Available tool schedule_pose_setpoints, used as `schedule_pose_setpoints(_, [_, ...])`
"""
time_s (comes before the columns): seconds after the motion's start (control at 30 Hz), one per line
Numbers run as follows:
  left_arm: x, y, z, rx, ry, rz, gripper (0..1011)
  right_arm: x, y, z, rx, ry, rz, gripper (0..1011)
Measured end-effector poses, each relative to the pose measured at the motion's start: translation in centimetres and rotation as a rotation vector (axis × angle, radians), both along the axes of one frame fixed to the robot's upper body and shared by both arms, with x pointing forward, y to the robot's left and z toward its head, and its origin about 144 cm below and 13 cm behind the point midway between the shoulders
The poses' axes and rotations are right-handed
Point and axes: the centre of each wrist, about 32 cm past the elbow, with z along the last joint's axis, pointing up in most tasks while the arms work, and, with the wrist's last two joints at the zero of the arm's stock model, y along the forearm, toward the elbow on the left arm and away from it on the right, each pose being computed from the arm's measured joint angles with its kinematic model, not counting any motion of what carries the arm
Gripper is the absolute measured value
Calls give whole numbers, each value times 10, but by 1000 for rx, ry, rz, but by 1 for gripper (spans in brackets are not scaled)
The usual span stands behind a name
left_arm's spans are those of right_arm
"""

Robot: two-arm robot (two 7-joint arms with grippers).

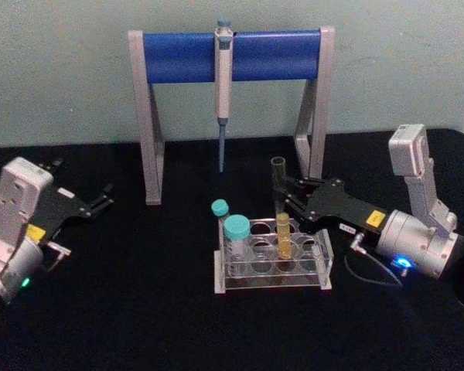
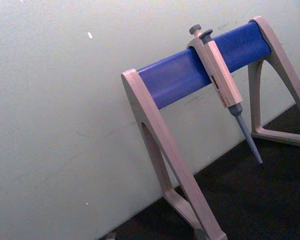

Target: Pick up the test tube from the test tube rack, shake it, then place it back into the test tube rack.

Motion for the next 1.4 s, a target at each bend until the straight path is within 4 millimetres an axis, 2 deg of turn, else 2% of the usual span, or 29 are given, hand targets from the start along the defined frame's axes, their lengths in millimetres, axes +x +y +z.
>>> schedule_pose_setpoints(0.43, [0, 0, 0, 0, 0, 0, 1001, 0, 0, 0, 1, -1, 0, 232])
schedule_pose_setpoints(0.53, [0, 0, 0, 0, 0, 0, 1001, 0, 0, 0, 1, -1, 0, 296])
schedule_pose_setpoints(0.63, [0, 0, 0, 0, 0, 0, 1001, 0, 0, 0, 1, -1, 0, 413])
schedule_pose_setpoints(0.67, [0, 0, 0, 0, 0, 0, 1001, 0, 0, 0, 1, -1, 0, 413])
schedule_pose_setpoints(0.7, [0, 0, 0, 0, 0, 0, 1002, 0, 0, 0, 1, -1, 0, 471])
schedule_pose_setpoints(0.87, [0, 0, 0, 0, 0, 0, 1002, 0, 0, 0, 1, -1, 0, 637])
schedule_pose_setpoints(0.9, [0, 0, 0, 0, 0, 0, 1001, 0, 0, 0, 1, -1, 0, 637])
schedule_pose_setpoints(1.03, [0, 0, 0, 0, 0, 0, 1001, 0, 0, 0, 1, -1, 0, 811])
schedule_pose_setpoints(1.07, [0, 0, 0, 0, 0, 0, 1001, 0, 0, 0, 1, -1, 0, 811])
schedule_pose_setpoints(1.3, [0, 0, 0, 0, 0, 0, 1001, 0, 0, 0, 1, -1, 0, 993])
schedule_pose_setpoints(1.4, [0, 0, 0, 0, 0, 0, 1001, 0, 0, 0, 1, -1, 0, 1000])
